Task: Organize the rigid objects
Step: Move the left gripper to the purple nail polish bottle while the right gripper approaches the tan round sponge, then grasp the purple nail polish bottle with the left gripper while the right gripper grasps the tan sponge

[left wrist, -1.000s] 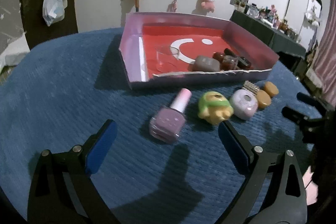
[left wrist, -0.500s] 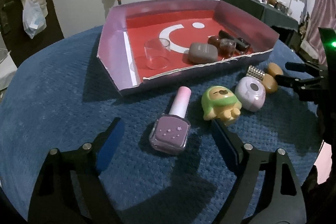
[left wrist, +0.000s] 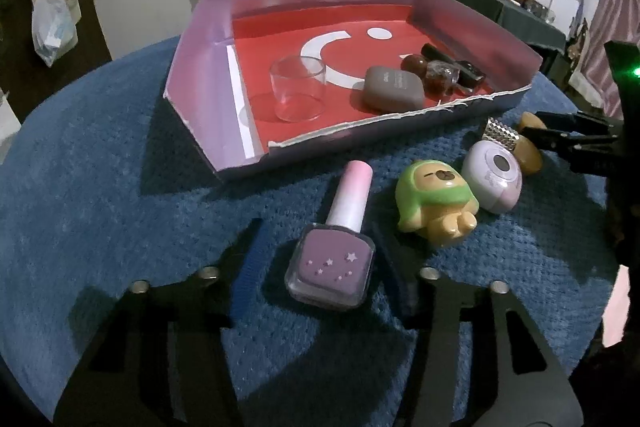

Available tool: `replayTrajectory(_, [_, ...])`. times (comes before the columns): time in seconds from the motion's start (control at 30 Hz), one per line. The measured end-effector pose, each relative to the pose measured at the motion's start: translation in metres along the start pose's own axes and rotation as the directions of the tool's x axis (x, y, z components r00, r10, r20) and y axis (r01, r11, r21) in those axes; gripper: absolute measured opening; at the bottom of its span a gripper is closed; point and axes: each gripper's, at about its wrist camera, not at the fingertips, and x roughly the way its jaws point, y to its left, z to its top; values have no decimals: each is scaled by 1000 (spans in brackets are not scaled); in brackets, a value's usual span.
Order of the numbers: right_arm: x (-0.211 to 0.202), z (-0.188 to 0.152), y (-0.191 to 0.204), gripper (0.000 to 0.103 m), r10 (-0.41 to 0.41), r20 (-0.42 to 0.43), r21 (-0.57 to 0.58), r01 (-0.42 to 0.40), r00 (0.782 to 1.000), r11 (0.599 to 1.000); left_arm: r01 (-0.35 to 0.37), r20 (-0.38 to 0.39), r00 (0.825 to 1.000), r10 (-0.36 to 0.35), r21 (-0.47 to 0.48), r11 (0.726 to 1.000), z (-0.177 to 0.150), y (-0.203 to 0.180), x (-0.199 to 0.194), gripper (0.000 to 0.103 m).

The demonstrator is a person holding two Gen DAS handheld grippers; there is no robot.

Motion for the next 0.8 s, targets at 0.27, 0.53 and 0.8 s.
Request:
replayTrajectory(0.27, [-11, -1, 2, 40, 10, 52, -11, -9, 999, 1000, 19, 22, 1000, -19, -11, 1000, 2, -3, -7, 35])
replayTrajectory(0.53, [-32, -4, 15, 40, 34, 100, -35, -31, 994, 999, 31, 72, 997, -30, -6, 1000, 4, -7, -28, 35])
replayTrajectory(0.8, [-34, -7, 22, 40, 43, 99, -43, -39, 994, 998, 48, 91, 995, -47, -6, 999, 2, -9, -35, 35])
